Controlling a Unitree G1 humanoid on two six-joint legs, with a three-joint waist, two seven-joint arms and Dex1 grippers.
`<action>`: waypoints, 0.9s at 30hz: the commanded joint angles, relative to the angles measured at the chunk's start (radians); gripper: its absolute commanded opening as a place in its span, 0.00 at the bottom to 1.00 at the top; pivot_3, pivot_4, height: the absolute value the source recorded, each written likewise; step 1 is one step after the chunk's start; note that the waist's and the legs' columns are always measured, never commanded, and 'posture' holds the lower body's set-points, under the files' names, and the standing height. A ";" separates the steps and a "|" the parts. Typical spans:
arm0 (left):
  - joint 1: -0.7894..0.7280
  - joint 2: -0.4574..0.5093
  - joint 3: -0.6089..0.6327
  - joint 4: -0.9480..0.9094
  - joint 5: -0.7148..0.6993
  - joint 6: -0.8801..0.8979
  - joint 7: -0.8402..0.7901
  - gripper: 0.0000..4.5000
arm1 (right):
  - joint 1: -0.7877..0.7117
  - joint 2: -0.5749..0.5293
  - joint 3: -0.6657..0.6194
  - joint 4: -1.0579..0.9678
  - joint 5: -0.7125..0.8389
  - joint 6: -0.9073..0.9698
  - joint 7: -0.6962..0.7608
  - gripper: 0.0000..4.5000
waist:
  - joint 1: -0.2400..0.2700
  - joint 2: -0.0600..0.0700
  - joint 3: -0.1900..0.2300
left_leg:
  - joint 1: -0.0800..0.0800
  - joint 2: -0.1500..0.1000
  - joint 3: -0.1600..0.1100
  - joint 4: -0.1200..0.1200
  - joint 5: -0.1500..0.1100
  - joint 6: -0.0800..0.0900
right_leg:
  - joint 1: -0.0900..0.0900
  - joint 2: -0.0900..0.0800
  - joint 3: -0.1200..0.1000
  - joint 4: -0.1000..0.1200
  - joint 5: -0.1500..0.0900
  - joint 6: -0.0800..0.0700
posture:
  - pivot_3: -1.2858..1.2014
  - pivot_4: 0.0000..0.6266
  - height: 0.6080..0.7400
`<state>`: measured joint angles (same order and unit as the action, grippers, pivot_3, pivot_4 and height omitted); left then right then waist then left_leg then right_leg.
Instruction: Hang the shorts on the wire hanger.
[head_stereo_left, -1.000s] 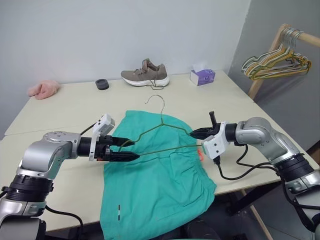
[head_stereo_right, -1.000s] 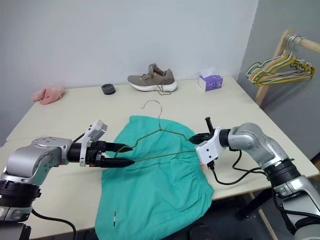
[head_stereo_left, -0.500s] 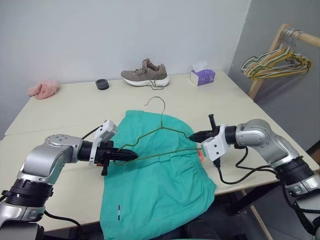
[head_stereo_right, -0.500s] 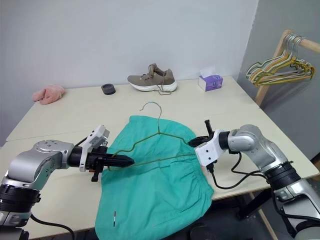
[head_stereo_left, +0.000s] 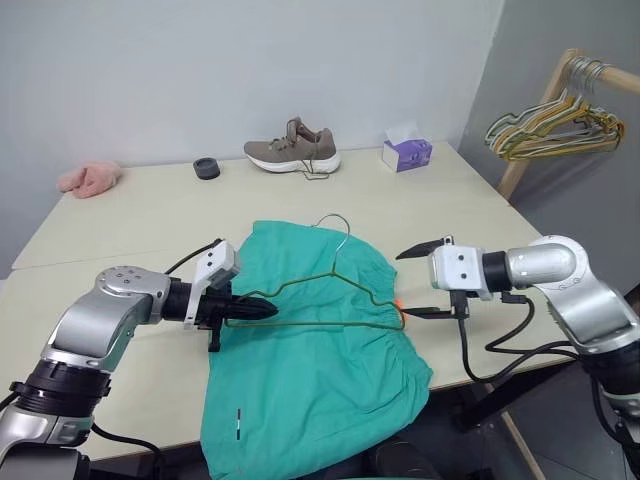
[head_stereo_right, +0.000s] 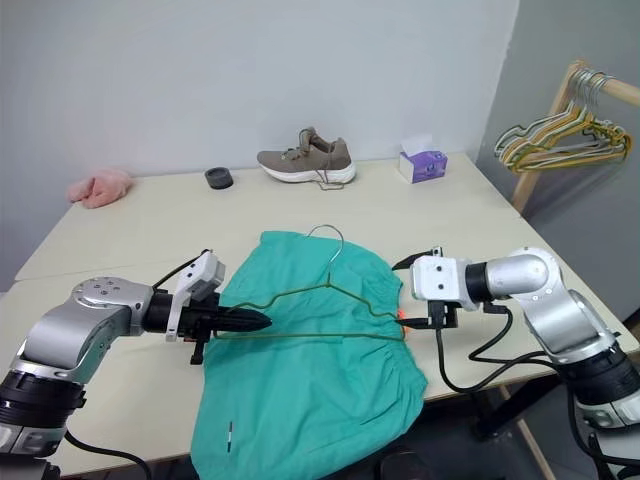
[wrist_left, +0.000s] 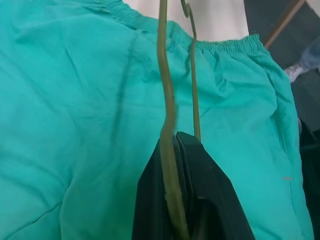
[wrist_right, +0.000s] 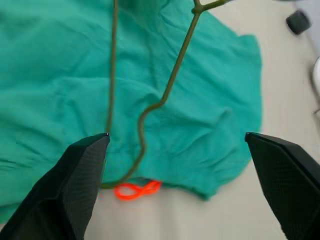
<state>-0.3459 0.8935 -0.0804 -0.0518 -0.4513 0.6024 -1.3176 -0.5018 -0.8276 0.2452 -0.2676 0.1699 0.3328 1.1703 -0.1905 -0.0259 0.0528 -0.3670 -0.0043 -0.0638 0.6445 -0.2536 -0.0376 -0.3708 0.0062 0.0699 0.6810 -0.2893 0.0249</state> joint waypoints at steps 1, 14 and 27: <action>-0.018 0.001 -0.001 -0.057 -0.007 -0.027 -0.021 0.00 | -0.032 0.007 -0.033 -0.083 0.084 0.233 -0.026 0.99 | -0.003 0.000 0.000 | 0.000 0.000 0.000 0.000 0.000 0.000 | 0.000 0.000 0.000 0.000 0.000 0.000 | 0.44 0.00 1.00; -0.045 -0.004 0.029 -0.124 -0.095 0.016 -0.043 0.00 | -0.047 0.065 0.120 -0.072 0.113 0.508 -0.051 0.99 | -0.004 0.000 0.000 | 0.000 0.000 0.001 0.000 0.000 0.000 | -0.001 0.001 0.000 0.000 0.000 0.000 | 0.45 0.00 1.00; -0.039 0.010 0.030 -0.151 -0.113 0.026 -0.044 0.00 | -0.106 0.209 0.245 0.159 0.000 0.421 -0.109 0.85 | -0.003 0.000 0.000 | -0.001 0.000 0.001 0.000 0.000 0.000 | -0.001 0.001 0.000 0.000 0.000 0.000 | 0.45 0.00 1.00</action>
<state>-0.3676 0.8939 -0.0811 -0.1809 -0.5481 0.6291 -1.3635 -0.5822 -0.6224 0.4906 -0.1134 0.1787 0.7691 1.0633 -0.1939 -0.0259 0.0530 -0.3676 -0.0044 -0.0633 0.6441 -0.2537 -0.0376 -0.3717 0.0072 0.0699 0.6805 -0.2896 0.0250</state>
